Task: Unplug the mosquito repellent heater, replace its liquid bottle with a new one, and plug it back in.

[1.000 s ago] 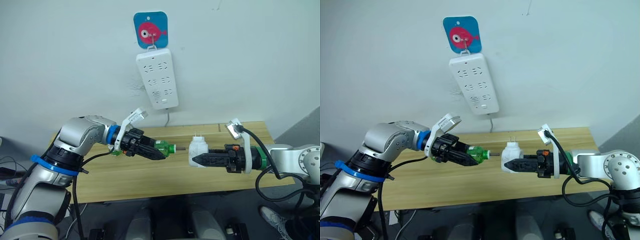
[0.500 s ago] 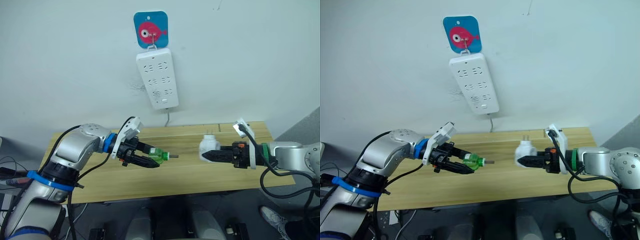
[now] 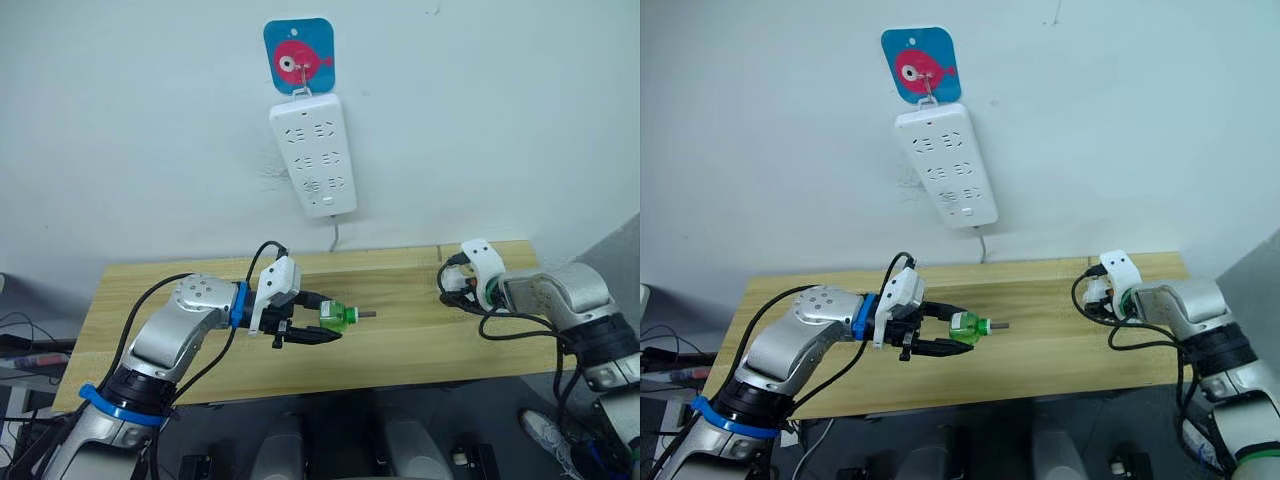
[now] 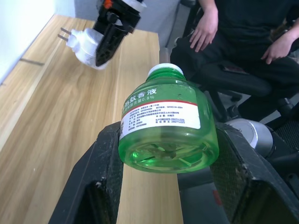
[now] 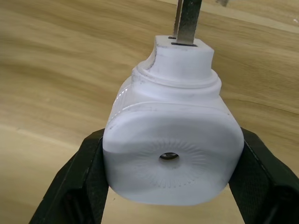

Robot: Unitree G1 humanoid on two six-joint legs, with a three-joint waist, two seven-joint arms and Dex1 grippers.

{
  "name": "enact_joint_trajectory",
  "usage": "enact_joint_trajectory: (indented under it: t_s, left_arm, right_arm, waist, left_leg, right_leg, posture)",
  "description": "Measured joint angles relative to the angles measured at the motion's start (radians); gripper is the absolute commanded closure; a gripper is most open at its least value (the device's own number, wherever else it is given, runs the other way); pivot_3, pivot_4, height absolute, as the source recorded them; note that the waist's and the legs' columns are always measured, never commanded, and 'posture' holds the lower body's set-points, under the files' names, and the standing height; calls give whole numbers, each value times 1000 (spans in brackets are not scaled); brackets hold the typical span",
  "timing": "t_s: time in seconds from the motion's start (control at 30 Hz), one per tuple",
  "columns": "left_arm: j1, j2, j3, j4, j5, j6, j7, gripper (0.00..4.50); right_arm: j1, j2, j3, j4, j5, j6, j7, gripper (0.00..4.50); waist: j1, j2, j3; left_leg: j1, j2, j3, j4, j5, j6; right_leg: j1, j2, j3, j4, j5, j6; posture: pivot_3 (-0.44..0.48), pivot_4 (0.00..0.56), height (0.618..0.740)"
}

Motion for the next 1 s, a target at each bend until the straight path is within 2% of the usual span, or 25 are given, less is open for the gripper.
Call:
enact_joint_trajectory:
  t_s: [0.3,0.43,0.47,0.57,0.7,0.8,0.9,1.0]
  left_arm:
    - [30,-1,0,-8,16,-18,9,2252]
    - [32,-1,0,-8,17,-29,8,2252]
    - [32,-1,0,-8,17,-31,7,2252]
    - [31,-1,0,-4,18,-32,6,2252]
    - [14,-28,3,7,16,-29,15,2252]
    - [-1,-70,16,23,14,-29,51,2252]
    - [-11,-134,52,41,8,-35,113,2252]
    - [-12,-231,95,57,14,-84,213,2252]
  right_arm:
    - [-63,80,-1,217,-170,-11,101,1465]
    - [-83,107,-56,250,-210,-10,99,137]
    - [-86,109,-75,249,-216,-5,99,0]
    - [-88,108,-134,219,-230,28,97,0]
    - [-38,48,-210,42,-226,59,121,0]
    - [18,29,-357,-151,-143,137,166,0]
    - [110,73,-523,-425,16,251,234,0]
    - [231,242,-707,-680,146,363,231,0]
  waist:
    - [1,2,2]
    - [0,2,2]
    - [0,2,2]
    - [-1,2,2]
    - [2,3,3]
    - [1,3,3]
    - [-1,3,3]
    - [-2,3,3]
  left_leg:
    - [1,0,0,0,0,0]
    - [0,0,0,0,0,0]
    - [0,0,0,0,0,0]
    - [0,0,0,0,0,0]
    - [0,0,0,0,0,0]
    - [0,0,0,0,0,0]
    - [0,0,-2,0,0,0]
    - [0,0,-2,0,0,0]
  right_leg:
    - [0,0,0,1,0,0]
    - [0,0,0,1,0,0]
    - [0,0,0,1,0,0]
    - [0,0,0,1,0,0]
    - [0,0,0,1,0,0]
    - [0,0,-1,0,0,0]
    - [0,0,-2,1,0,0]
    - [1,0,-1,1,0,0]
  posture:
    - [-120,239,740]
    - [-126,238,740]
    - [-139,233,740]
    - [-151,229,740]
    - [-157,223,740]
    - [-174,220,740]
    - [-192,216,740]
    - [-212,213,740]
